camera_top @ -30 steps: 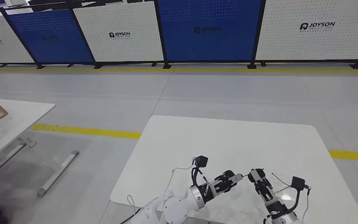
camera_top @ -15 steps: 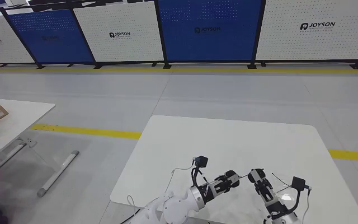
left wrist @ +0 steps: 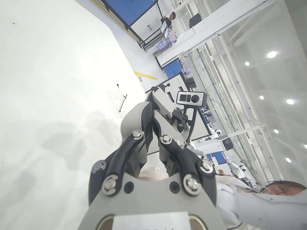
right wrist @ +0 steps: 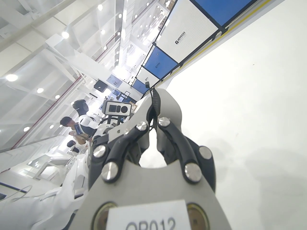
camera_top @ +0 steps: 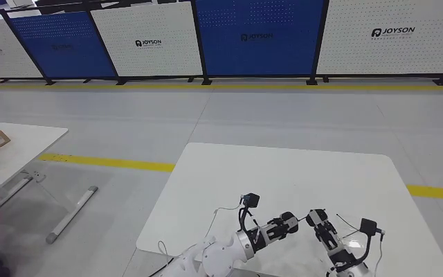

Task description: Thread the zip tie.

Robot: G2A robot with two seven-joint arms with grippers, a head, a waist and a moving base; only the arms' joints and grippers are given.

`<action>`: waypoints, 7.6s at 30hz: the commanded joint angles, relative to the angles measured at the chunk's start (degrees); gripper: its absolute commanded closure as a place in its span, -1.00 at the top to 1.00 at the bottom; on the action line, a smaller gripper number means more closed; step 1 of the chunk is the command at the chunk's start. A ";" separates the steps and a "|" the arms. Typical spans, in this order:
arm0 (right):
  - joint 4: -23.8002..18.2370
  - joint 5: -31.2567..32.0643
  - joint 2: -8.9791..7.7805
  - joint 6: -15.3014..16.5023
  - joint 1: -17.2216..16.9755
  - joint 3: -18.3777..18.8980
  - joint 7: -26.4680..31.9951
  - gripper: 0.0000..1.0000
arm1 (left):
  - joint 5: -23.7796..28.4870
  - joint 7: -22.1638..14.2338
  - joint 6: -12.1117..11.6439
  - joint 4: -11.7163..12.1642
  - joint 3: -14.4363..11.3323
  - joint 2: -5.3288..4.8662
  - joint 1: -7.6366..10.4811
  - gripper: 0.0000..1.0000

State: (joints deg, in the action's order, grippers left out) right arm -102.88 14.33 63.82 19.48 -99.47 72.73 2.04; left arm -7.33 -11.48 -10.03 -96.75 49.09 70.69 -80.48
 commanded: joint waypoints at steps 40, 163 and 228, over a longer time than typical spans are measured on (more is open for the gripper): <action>0.20 -1.11 0.39 0.00 0.51 0.39 0.89 1.00 | 0.93 0.98 0.77 -1.17 0.98 -0.27 -0.98 -1.00; 0.33 26.27 0.29 0.00 2.01 -2.23 -2.61 -0.92 | 21.98 1.88 3.70 -0.54 0.91 1.53 -1.41 -1.00; 0.75 31.00 0.96 -1.62 1.86 -2.36 -1.55 -1.00 | 16.32 3.42 1.67 -2.48 0.39 1.55 -2.68 -0.72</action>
State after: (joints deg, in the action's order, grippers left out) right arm -102.13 45.26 64.77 17.87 -97.59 70.40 0.52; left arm 9.06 -8.02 -8.38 -99.20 49.55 72.22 -83.18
